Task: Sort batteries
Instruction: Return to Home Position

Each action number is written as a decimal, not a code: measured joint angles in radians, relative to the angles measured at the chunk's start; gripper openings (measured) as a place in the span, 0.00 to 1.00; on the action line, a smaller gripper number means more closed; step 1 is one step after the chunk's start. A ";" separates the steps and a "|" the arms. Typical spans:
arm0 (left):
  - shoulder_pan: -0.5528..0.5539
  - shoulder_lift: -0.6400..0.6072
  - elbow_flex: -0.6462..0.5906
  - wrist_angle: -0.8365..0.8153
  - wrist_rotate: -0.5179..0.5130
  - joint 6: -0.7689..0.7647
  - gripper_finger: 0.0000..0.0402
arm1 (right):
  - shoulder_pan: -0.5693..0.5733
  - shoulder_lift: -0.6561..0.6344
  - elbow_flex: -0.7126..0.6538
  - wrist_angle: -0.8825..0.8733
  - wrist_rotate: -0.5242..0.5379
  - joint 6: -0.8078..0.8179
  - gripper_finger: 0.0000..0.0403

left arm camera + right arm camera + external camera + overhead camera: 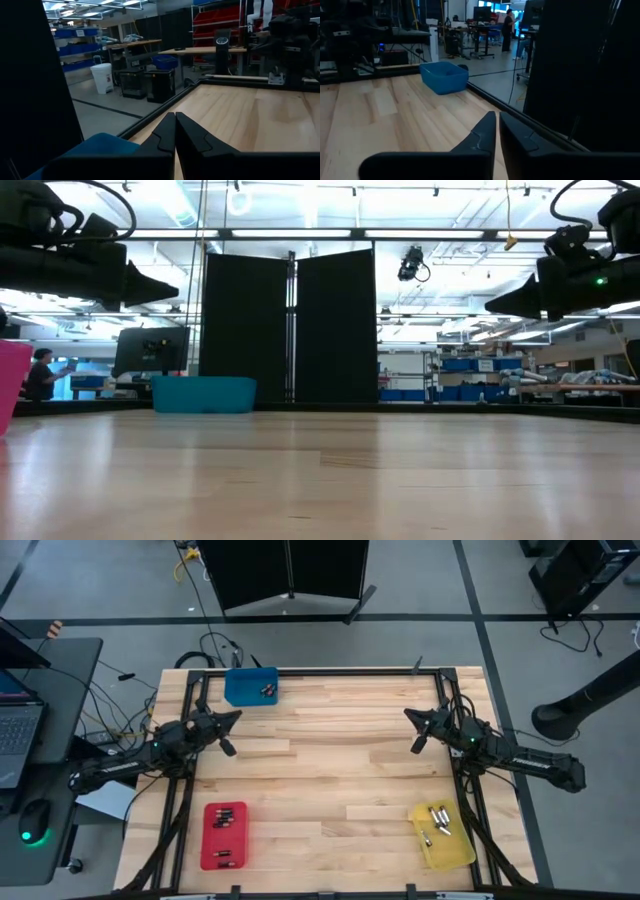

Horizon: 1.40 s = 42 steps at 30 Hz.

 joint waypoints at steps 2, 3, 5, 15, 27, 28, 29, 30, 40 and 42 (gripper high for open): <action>0.000 0.000 0.000 0.001 0.000 0.000 0.04 | 0.000 0.000 0.000 0.000 0.000 0.000 0.10; 0.000 0.000 0.000 0.002 0.000 0.001 0.04 | 0.001 0.000 0.000 0.001 0.000 0.000 0.12; 0.000 0.000 0.000 0.003 -0.001 0.001 0.04 | 0.002 0.000 0.000 0.008 0.000 0.000 0.13; 0.000 0.000 -0.001 0.006 -0.002 0.002 0.04 | 0.002 0.001 0.000 0.029 0.000 -0.010 0.14; 0.000 0.000 -0.001 0.007 -0.002 0.003 0.04 | 0.002 0.001 0.000 0.029 0.000 -0.010 0.14; 0.000 0.000 -0.001 0.007 -0.002 0.003 0.04 | 0.002 0.001 0.000 0.029 0.000 -0.010 0.14; 0.000 0.000 -0.001 0.008 -0.002 0.003 0.04 | 0.002 0.001 0.000 0.029 0.000 -0.010 0.14; 0.000 0.000 -0.001 0.008 -0.002 0.003 0.04 | 0.002 0.001 0.000 0.029 0.000 -0.010 0.14; 0.000 0.000 -0.001 0.008 -0.002 0.003 0.04 | 0.002 0.001 0.001 0.029 0.000 -0.011 0.14; 0.000 0.000 -0.001 0.008 -0.002 0.003 0.04 | 0.002 0.001 0.001 0.029 0.000 -0.011 0.14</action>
